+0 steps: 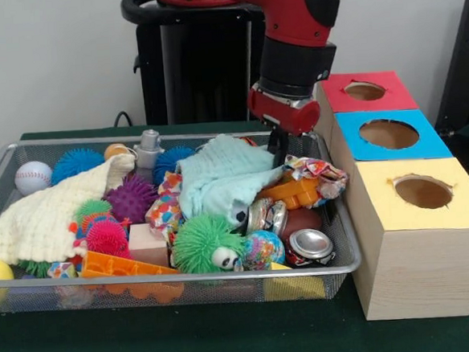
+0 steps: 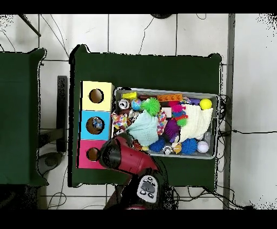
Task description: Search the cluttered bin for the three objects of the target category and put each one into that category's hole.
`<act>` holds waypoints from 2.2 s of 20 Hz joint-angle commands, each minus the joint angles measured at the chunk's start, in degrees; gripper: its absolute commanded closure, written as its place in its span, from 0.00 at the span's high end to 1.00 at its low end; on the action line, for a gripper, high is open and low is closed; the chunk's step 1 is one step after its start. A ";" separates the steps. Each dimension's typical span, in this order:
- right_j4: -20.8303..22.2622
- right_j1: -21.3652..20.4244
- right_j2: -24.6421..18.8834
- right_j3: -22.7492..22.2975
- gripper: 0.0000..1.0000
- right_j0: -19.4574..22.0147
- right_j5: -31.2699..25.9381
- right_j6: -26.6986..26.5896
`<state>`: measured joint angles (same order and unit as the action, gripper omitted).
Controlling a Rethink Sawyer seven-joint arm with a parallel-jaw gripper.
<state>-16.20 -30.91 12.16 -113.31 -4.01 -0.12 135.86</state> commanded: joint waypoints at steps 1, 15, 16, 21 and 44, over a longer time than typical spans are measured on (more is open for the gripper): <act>-5.84 -0.28 -7.55 -3.44 0.00 -2.59 -6.27 14.21; -13.67 -3.37 -5.48 -5.37 0.00 -8.60 -9.89 14.73; -14.20 -3.58 -5.22 -5.35 0.00 -9.12 -10.39 14.82; -16.40 -4.24 -4.74 -5.09 0.00 -11.11 -12.28 15.05; -12.58 0.72 5.03 3.57 1.00 -11.79 -10.40 5.01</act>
<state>-30.25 -32.89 18.50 -116.40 -16.45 -6.54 136.05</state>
